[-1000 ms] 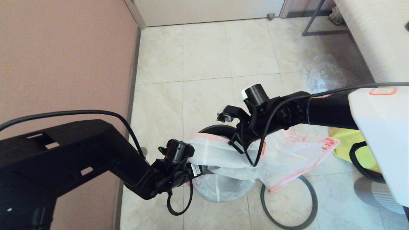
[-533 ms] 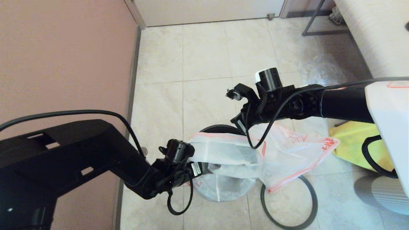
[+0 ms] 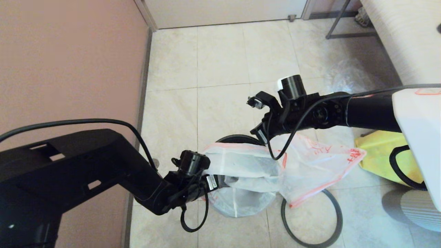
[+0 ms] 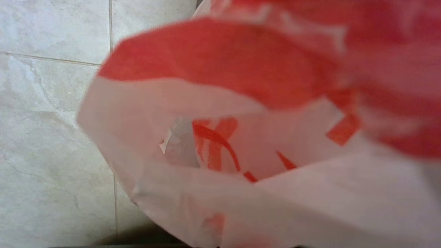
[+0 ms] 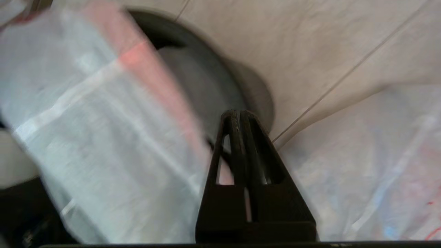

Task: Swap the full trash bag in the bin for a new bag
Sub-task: Put the new garbage bag on the trash can

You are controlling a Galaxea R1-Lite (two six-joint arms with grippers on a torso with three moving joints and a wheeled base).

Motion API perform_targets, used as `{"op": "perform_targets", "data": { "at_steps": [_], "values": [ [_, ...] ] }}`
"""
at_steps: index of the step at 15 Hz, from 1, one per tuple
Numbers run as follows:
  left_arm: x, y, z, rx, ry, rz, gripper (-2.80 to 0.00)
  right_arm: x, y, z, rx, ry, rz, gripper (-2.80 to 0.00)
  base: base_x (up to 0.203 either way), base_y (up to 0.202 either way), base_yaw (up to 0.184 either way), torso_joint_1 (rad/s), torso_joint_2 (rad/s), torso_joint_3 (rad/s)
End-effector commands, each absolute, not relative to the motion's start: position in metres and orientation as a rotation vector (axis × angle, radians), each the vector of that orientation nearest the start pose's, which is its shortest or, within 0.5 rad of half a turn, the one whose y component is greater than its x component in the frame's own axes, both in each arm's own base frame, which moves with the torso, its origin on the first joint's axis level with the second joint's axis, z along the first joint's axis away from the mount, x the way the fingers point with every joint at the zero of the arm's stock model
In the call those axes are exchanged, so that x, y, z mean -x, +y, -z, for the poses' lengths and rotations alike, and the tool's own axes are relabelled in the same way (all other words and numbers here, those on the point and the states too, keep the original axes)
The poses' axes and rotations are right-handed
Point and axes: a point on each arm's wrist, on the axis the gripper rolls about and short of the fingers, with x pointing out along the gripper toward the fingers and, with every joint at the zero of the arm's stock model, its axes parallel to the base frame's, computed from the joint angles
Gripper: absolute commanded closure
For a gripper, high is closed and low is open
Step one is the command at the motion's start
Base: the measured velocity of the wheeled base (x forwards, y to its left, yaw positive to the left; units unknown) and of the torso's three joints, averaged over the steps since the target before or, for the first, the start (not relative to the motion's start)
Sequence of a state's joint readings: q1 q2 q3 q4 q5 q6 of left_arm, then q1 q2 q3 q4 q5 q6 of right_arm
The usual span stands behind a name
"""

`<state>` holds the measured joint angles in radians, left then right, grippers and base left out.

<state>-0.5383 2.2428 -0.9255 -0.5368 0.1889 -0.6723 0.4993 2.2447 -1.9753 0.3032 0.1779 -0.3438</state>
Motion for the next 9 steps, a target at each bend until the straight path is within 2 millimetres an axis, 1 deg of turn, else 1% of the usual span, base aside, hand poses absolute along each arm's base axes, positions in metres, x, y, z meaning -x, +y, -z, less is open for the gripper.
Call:
{"op": "perform_targets", "data": {
  "at_steps": [1, 4, 6, 9],
  "values": [
    [-0.325, -0.19, -0.01, 0.358, 0.806, 0.069, 0.0, -0.4, 0.23, -0.202, 0.428, 0.469, -0.769, -2.8, 0.0, 0.0, 0.0, 0.0, 0.0, 0.0],
    [-0.326, -0.19, -0.011, 0.359, 0.805, 0.068, 0.0, -0.4, 0.24, -0.197, 0.447, 0.458, -0.796, -2.8, 0.0, 0.0, 0.0, 0.0, 0.0, 0.0],
    [-0.326, -0.19, -0.011, 0.359, 0.805, 0.068, 0.0, -0.399, 0.24, -0.193, 0.477, 0.461, -0.815, -2.8, 0.0, 0.0, 0.0, 0.0, 0.0, 0.0],
    [-0.326, -0.19, -0.01, 0.359, 0.806, 0.067, 0.0, -0.396, 0.241, -0.183, 0.5, 0.536, -0.846, -2.8, 0.0, 0.0, 0.0, 0.0, 0.0, 0.0]
  ]
}}
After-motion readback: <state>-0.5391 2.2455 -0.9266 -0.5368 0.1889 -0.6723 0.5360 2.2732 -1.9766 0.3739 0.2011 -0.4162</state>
